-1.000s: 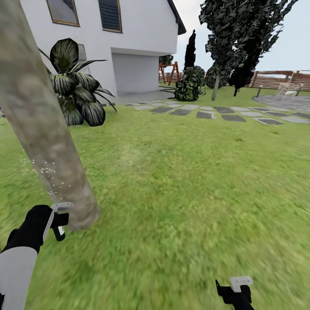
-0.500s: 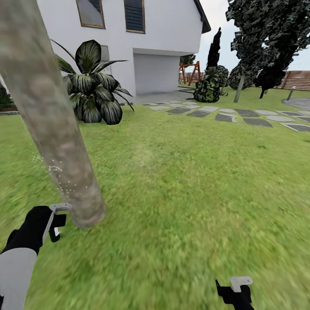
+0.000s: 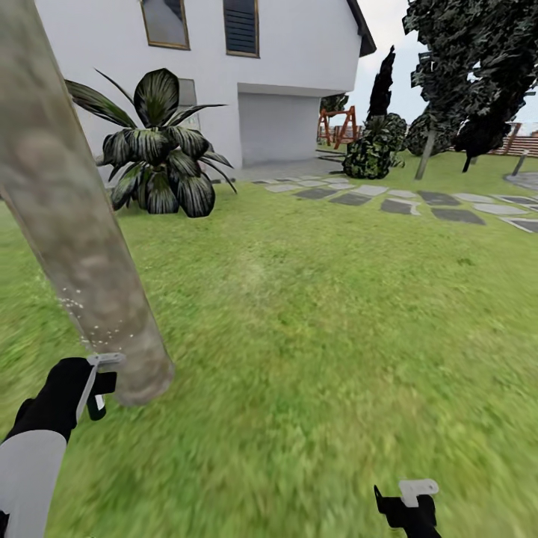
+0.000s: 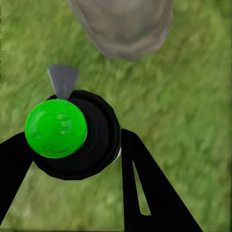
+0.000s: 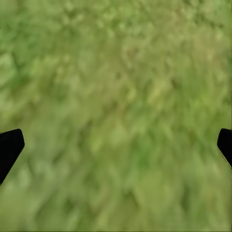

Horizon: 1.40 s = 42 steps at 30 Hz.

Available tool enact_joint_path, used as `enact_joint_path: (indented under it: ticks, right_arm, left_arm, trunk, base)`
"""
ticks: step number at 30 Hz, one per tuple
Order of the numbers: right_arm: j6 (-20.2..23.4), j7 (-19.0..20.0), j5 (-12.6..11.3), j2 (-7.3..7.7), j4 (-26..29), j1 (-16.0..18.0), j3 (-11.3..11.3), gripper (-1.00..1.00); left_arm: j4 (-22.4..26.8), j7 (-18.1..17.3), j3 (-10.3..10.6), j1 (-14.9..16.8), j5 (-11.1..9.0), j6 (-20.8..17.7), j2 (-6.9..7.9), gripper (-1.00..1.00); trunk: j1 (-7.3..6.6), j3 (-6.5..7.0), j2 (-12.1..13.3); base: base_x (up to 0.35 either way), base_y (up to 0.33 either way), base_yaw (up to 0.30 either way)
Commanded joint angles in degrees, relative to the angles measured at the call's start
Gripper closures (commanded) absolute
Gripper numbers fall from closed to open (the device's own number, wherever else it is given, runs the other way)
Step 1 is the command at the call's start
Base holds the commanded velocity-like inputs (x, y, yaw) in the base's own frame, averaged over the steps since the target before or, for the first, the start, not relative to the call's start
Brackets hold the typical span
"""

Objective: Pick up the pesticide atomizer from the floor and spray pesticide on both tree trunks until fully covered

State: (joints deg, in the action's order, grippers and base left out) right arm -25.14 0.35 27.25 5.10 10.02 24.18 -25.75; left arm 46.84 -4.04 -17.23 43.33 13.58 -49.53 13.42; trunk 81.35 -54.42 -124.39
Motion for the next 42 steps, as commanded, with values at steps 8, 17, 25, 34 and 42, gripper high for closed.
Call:
enact_joint_path:
  ticks: [8, 17, 25, 34, 42]
  right_arm:
    - [0.0, 0.0, 0.0, -0.01, 0.0, 0.0, 0.0, -1.0]
    - [0.0, 0.0, 0.0, 0.0, 0.0, 0.0, 0.0, -1.0]
    - [0.0, 0.0, 0.0, -0.07, 0.0, 0.0, 0.0, -1.0]
    - [0.0, 0.0, 0.0, -0.05, 0.0, 0.0, 0.0, -1.0]
    - [0.0, 0.0, -0.1, 0.2, 0.1, 0.0, -0.1, -1.0]
  left_arm:
    - [0.0, 0.6, 0.0, 0.0, 0.0, 0.0, -0.01, 1.0]
    - [0.1, 0.8, 0.0, 0.0, 0.0, 0.0, -0.02, 1.0]
    - [0.6, 0.8, 0.0, 0.0, 0.1, 0.0, -0.42, 1.0]
    - [0.8, 0.0, -0.4, 0.7, -0.1, -0.3, -0.01, 1.0]
    - [0.3, 0.0, -0.1, 7.4, 0.2, -0.9, 0.71, 1.0]
  trunk:
    - [0.0, 0.0, 0.0]
    - [0.0, 0.0, 0.0]
    - [0.0, 0.0, 0.0]
    - [0.0, 0.0, 0.0]
    - [0.0, 0.0, 0.0]
  base:
    - [0.161, -0.241, 0.273]
    - [0.21, -0.226, 0.087]
    - [0.075, -0.255, 0.149]
    - [0.0, -0.069, 0.265]
    - [0.0, 0.0, 0.02]
